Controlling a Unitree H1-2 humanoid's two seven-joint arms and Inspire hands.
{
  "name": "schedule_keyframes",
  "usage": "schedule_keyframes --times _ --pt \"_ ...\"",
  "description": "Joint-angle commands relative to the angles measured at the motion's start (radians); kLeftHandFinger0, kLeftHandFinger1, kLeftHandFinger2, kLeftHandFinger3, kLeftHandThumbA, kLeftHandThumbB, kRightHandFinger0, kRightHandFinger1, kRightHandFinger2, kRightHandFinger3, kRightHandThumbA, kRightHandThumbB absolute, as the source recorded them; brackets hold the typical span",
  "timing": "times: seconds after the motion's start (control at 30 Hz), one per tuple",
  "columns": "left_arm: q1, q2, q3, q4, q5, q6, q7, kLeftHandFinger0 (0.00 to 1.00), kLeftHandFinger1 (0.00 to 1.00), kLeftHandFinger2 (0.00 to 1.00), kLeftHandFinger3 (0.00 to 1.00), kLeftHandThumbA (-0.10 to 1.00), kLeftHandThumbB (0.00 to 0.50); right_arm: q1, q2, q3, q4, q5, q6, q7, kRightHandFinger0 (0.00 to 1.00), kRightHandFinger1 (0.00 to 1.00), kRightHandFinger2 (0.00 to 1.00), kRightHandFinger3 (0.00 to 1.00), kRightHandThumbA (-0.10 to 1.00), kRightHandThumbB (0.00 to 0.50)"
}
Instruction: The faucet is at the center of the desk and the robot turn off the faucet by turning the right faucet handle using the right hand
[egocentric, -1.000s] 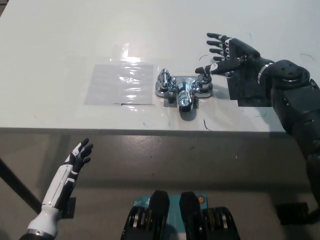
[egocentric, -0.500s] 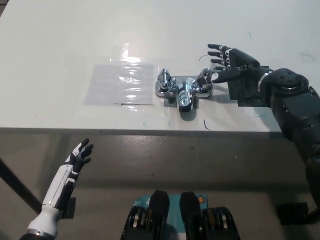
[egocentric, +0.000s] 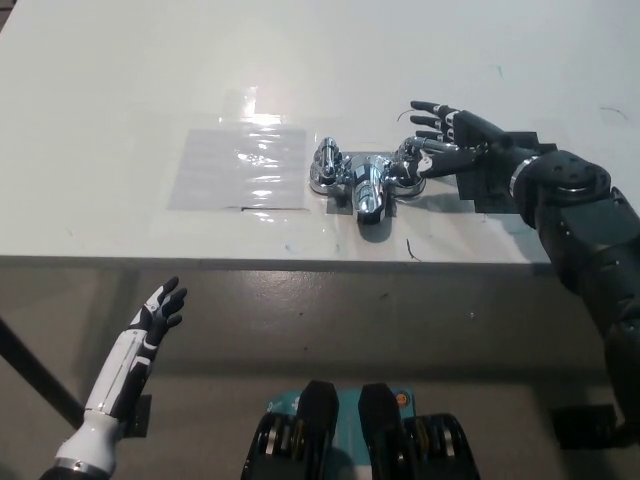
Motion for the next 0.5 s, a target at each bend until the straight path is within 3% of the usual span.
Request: schedule_keyframes --times 0.0,0.3,0.47 --pt "-0.006 0.017 -0.007 -0.02 0.008 -0.035 -0.018 1.0 1.0 1.0 1.0 1.0 0.407 -0.035 0.017 -0.039 -0.038 0.043 -0.047 0.051 1.0 1.0 1.0 1.0 1.0 0.423" --pt "-0.012 0.019 -0.006 -0.015 0.01 -0.039 -0.016 1.0 1.0 1.0 1.0 1.0 0.403 -0.04 0.035 -0.078 -0.034 0.055 -0.013 0.058 1.0 1.0 1.0 1.0 1.0 0.457" --pt "-0.012 0.021 -0.006 -0.016 0.007 -0.037 -0.018 1.0 1.0 1.0 1.0 1.0 0.397 -0.031 0.051 -0.105 -0.048 0.073 -0.014 0.071 1.0 1.0 1.0 1.0 1.0 0.451"
